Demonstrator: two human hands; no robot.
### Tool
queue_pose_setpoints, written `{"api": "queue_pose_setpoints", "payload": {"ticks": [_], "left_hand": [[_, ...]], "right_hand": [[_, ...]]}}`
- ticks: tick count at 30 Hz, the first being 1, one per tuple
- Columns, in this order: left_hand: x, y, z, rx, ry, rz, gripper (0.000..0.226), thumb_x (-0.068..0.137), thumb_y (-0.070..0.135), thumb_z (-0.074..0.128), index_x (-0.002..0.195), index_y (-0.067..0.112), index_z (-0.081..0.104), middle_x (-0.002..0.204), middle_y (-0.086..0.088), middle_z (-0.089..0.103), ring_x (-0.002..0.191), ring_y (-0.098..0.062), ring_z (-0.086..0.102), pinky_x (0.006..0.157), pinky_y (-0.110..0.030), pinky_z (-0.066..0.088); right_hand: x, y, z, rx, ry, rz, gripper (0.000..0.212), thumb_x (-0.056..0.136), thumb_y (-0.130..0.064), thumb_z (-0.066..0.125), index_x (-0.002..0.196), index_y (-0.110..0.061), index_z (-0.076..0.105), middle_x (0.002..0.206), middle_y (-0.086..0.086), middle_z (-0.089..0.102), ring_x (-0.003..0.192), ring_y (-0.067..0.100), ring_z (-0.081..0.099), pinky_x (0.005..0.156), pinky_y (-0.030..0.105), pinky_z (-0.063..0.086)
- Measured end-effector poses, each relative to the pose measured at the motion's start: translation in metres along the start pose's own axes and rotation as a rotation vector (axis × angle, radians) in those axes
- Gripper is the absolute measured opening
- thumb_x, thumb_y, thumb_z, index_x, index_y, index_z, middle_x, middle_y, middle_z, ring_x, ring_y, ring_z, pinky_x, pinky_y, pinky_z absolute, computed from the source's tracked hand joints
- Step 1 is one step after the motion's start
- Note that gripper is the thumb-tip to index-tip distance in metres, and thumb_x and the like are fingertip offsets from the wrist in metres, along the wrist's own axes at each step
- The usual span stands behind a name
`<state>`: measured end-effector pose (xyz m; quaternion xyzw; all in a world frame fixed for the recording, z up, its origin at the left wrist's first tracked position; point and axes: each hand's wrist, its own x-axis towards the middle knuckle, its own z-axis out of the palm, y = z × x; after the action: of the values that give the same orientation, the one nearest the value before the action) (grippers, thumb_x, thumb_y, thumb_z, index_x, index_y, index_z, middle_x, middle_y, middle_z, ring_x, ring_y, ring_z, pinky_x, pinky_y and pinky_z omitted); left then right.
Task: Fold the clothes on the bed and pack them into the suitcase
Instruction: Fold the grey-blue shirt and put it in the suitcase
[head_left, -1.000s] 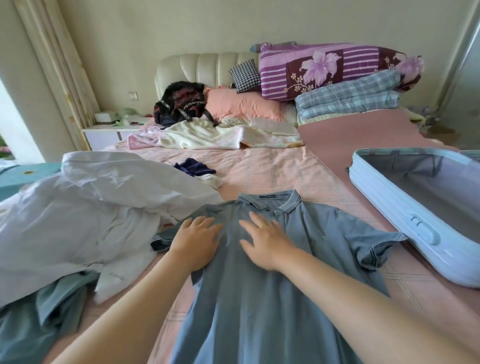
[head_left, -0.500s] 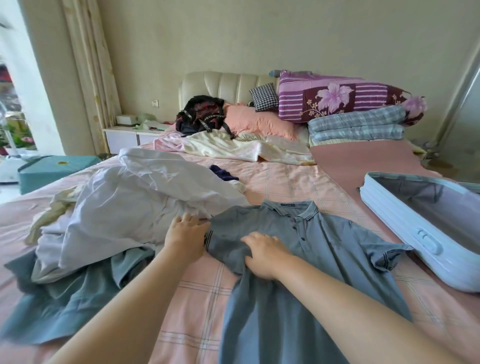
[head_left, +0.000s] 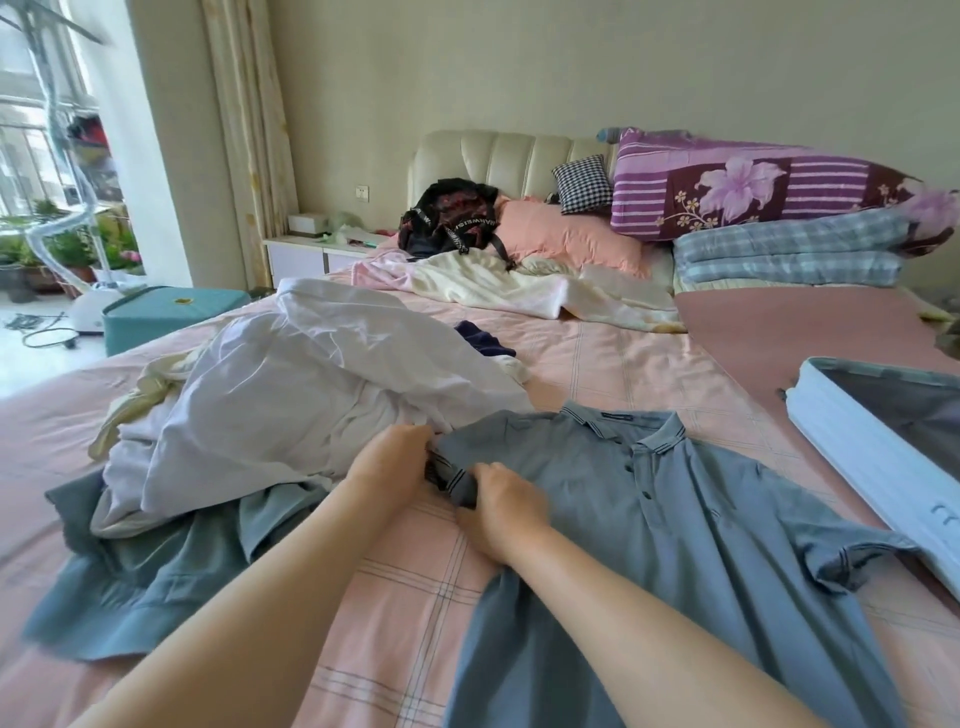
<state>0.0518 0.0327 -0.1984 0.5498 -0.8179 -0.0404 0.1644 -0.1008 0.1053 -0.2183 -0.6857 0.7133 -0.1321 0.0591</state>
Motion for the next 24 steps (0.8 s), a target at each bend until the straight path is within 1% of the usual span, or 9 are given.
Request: {"api": "queue_pose_setpoints", "payload": {"ticks": [2,5,8,10,12,14,19,22,24], "left_hand": [[0.009,0.013,-0.008,-0.253,0.066,-0.051,0.018,0.092,0.007,0.052,0.095,0.015,0.068,0.097,-0.009,0.069,0.083,-0.029,0.069,0.075,-0.040,0.057],[0.028,0.053,-0.019,-0.581,0.080,-0.097,0.019,0.091,0.003,0.054,0.084,0.016,0.066,0.088,-0.009,0.071,0.072,-0.029,0.072,0.071,-0.042,0.061],[0.044,0.112,-0.024,-0.948,-0.004,-0.054,0.014,0.092,0.001,0.062,0.104,0.009,0.066,0.103,-0.013,0.071,0.083,-0.027,0.073,0.073,-0.038,0.062],[0.050,0.149,-0.019,-1.075,-0.128,-0.006,0.044,0.091,0.000,0.066,0.130,0.018,0.055,0.121,-0.007,0.063,0.096,-0.026,0.070,0.076,-0.035,0.061],[0.052,0.172,-0.004,-0.960,-0.228,0.056,0.063,0.095,-0.001,0.058,0.146,0.030,0.038,0.132,-0.003,0.053,0.102,-0.022,0.066,0.080,-0.031,0.058],[0.049,0.181,0.013,-0.683,-0.245,0.123,0.063,0.098,0.000,0.048,0.150,0.032,0.032,0.138,-0.003,0.051,0.108,-0.024,0.062,0.085,-0.030,0.053],[0.038,0.174,0.050,-0.094,-0.274,0.266,0.044,0.099,0.020,0.049,0.143,0.026,0.050,0.145,0.000,0.048,0.133,-0.023,0.047,0.107,-0.033,0.040],[0.034,0.165,0.063,0.060,-0.424,0.247,0.061,0.100,0.039,0.049,0.155,0.031,0.024,0.163,0.002,0.017,0.150,-0.025,0.015,0.118,-0.047,0.026],[0.035,0.160,0.068,0.005,-0.408,0.223,0.076,0.098,0.043,0.051,0.158,0.032,0.006,0.164,0.004,0.010,0.150,-0.023,0.008,0.119,-0.047,0.023]], "right_hand": [[0.001,0.009,-0.007,0.136,0.097,0.028,0.025,0.091,-0.026,0.058,0.115,-0.020,0.057,0.115,0.001,0.060,0.109,0.026,0.061,0.079,0.031,0.045],[-0.003,0.033,-0.036,0.455,0.160,0.154,0.030,0.090,-0.037,0.061,0.115,-0.022,0.054,0.102,-0.003,0.058,0.097,0.026,0.059,0.076,0.030,0.040],[-0.009,0.075,-0.061,0.667,0.251,0.322,0.031,0.088,-0.030,0.061,0.116,-0.022,0.050,0.096,-0.005,0.055,0.092,0.025,0.057,0.079,0.034,0.043],[-0.018,0.110,-0.072,0.648,0.277,0.406,0.026,0.086,-0.021,0.055,0.110,-0.025,0.047,0.090,-0.005,0.059,0.087,0.026,0.060,0.077,0.040,0.051],[-0.030,0.143,-0.081,0.509,0.211,0.473,0.032,0.086,-0.018,0.053,0.116,-0.026,0.045,0.093,-0.002,0.062,0.090,0.028,0.062,0.074,0.039,0.049],[-0.042,0.170,-0.085,0.286,0.103,0.524,0.047,0.088,-0.020,0.055,0.132,-0.024,0.038,0.116,0.004,0.062,0.106,0.030,0.061,0.080,0.034,0.045],[-0.045,0.202,-0.079,0.103,0.108,0.461,0.052,0.091,-0.025,0.056,0.140,-0.022,0.040,0.139,0.005,0.046,0.123,0.027,0.051,0.095,0.037,0.043],[-0.033,0.199,-0.072,0.029,0.123,0.333,0.042,0.096,-0.026,0.050,0.138,-0.024,0.048,0.139,0.004,0.047,0.128,0.025,0.046,0.102,0.036,0.040],[-0.019,0.196,-0.065,-0.030,0.114,0.232,0.042,0.101,-0.031,0.043,0.143,-0.024,0.046,0.144,0.003,0.047,0.131,0.025,0.045,0.104,0.038,0.039]]}}
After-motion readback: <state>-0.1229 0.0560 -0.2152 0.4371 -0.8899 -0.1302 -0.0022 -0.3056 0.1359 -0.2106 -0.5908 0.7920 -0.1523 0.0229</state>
